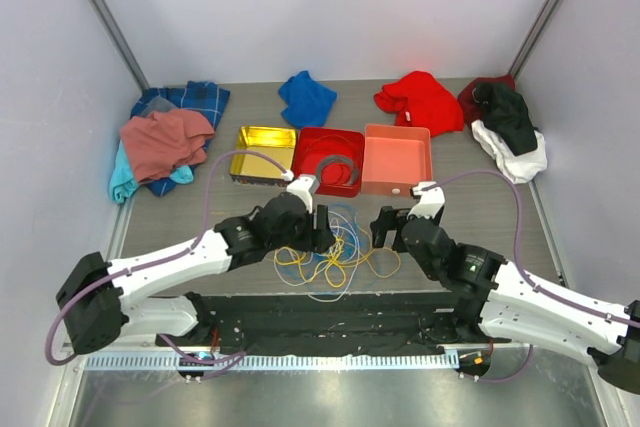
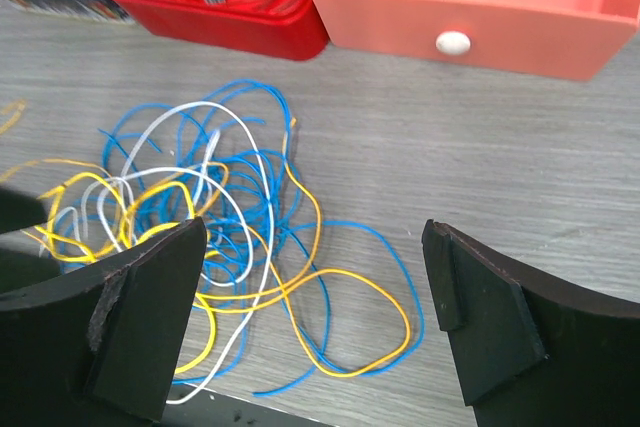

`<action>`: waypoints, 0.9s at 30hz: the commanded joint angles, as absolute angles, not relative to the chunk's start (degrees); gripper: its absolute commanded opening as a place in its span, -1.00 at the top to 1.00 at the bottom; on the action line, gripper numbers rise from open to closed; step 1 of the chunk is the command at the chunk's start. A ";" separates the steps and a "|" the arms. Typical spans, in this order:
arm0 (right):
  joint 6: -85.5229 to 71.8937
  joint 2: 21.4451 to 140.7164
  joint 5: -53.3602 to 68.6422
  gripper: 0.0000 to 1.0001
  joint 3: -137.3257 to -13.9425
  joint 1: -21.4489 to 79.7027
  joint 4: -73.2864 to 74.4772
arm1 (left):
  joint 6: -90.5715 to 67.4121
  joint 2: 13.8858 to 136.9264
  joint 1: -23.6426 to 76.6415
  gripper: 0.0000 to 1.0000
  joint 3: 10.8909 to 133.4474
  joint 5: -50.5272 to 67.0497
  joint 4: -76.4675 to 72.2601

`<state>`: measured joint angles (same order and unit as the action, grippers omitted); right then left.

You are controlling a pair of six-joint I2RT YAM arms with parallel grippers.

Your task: Untangle the cables

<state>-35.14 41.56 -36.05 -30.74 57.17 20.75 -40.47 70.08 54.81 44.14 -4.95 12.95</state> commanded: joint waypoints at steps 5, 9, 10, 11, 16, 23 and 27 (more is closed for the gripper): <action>-36.91 43.94 -35.86 -0.98 -29.79 57.22 17.14 | -39.73 68.46 61.43 0.00 41.83 -6.42 11.51; -37.09 44.12 -35.42 -0.97 -29.88 57.22 17.49 | -38.24 71.44 62.75 0.19 42.54 -5.10 11.69; -37.18 43.95 -35.33 -0.98 -29.71 57.13 17.49 | -37.62 72.15 62.93 0.22 42.89 -4.49 11.95; -37.18 43.86 -35.33 -0.97 -29.62 57.13 17.66 | -37.44 72.77 63.45 0.24 43.50 -4.48 13.08; -37.97 43.24 -34.89 -0.97 -28.74 57.13 18.28 | -36.91 75.75 65.30 0.25 44.21 -4.57 13.54; -37.88 43.77 -34.72 -0.97 -28.56 57.13 18.11 | -37.53 79.54 66.27 0.09 45.70 -5.18 15.47; -37.79 43.86 -34.89 -0.97 -28.39 57.22 18.02 | -37.79 79.54 66.27 -0.06 45.61 -5.71 16.08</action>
